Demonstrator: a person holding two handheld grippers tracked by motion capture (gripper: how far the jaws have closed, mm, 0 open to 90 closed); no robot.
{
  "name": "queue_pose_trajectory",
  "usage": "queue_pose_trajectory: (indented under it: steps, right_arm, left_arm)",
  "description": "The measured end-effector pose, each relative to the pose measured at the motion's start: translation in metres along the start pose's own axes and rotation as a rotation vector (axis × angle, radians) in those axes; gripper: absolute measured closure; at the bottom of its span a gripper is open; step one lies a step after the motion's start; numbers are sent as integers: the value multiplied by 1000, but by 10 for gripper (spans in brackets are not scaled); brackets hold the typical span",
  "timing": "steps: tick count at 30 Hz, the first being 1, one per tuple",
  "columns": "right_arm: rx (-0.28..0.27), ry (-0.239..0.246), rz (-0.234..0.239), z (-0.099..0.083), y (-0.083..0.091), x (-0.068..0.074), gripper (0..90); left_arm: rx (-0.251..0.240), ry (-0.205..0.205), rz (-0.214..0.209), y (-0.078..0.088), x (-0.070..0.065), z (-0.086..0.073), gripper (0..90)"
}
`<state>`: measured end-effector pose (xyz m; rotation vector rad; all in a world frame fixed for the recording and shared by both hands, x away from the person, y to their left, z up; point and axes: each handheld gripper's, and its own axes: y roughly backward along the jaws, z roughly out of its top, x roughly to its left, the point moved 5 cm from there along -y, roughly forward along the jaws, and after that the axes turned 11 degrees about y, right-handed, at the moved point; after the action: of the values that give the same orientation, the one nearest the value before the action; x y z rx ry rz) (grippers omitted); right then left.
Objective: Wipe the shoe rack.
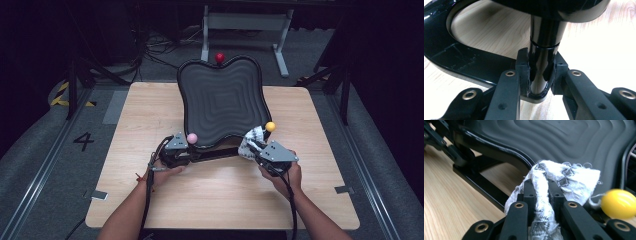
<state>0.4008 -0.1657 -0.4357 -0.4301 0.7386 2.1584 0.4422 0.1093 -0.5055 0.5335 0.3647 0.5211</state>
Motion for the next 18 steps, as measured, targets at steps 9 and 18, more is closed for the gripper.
queue_pose_trajectory:
  steps: [9,18]
  right_arm:
    - [42,-38,-40,-26,15,-14,809]
    - [55,-70,-59,-35,18,-22,808]
  left_arm:
    - [1,0,-2,0,0,0,744]
    - [4,3,-10,0,-1,0,744]
